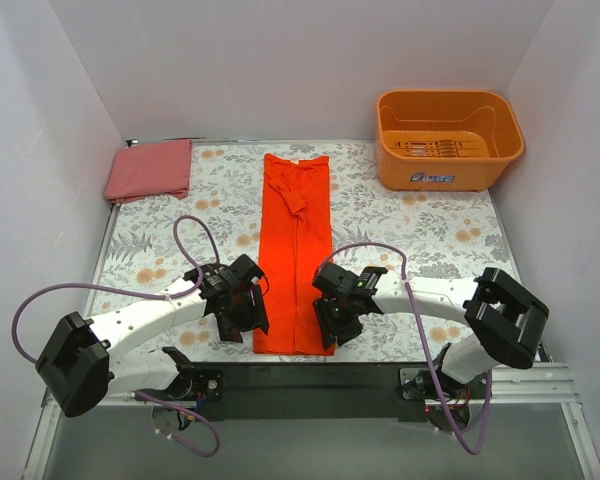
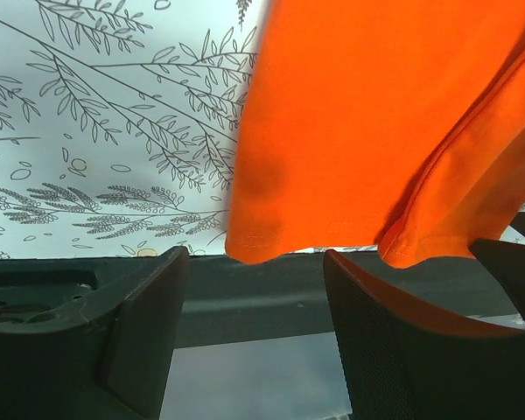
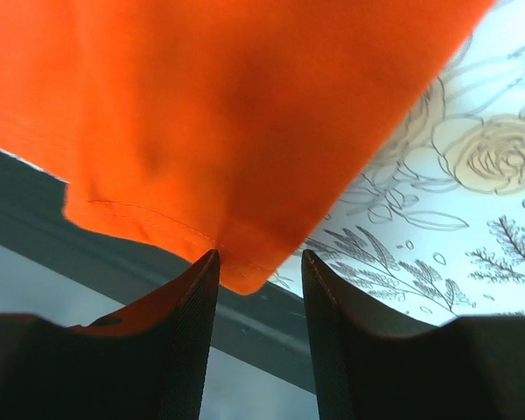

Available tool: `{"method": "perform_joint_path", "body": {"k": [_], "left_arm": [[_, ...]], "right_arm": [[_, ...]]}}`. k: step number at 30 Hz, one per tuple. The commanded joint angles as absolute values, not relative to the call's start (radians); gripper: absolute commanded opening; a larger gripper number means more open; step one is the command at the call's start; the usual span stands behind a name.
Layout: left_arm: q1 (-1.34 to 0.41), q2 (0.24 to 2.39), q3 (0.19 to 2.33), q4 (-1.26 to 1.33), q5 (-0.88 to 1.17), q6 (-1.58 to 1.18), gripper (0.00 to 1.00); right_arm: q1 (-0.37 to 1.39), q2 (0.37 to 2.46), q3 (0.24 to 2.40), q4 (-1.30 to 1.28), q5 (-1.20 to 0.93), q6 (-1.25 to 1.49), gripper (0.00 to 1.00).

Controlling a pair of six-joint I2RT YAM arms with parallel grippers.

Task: Fold and stack the t-shirts
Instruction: Fold the tshirt

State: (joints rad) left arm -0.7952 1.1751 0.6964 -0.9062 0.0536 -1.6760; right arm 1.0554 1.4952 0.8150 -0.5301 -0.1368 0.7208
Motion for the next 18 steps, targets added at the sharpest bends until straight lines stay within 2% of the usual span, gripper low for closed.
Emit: {"method": "perform_joint_path", "body": {"k": [1,11,15,18], "left_arm": [[-0.813,1.170,0.703,-0.917,0.058,-1.701,0.61],[-0.841,1.189,0.695,-0.922,0.057,-1.718,0.61],[-0.854,1.198,0.695,-0.922,0.058,-1.729,0.61],[-0.864,1.207,0.692,-0.916,0.058,-1.733,0.61]], "right_arm": [[1.063,1.497,0.838,-0.600,-0.104,0.735,0.49],[1.066,1.519,0.811,-0.609,-0.120,0.739,0.41],[1.069,1.542,0.811,-0.601,-0.127,0.732,0.27],[1.071,1.562,0.818,-0.592,-0.140,0.723,0.24]]}}
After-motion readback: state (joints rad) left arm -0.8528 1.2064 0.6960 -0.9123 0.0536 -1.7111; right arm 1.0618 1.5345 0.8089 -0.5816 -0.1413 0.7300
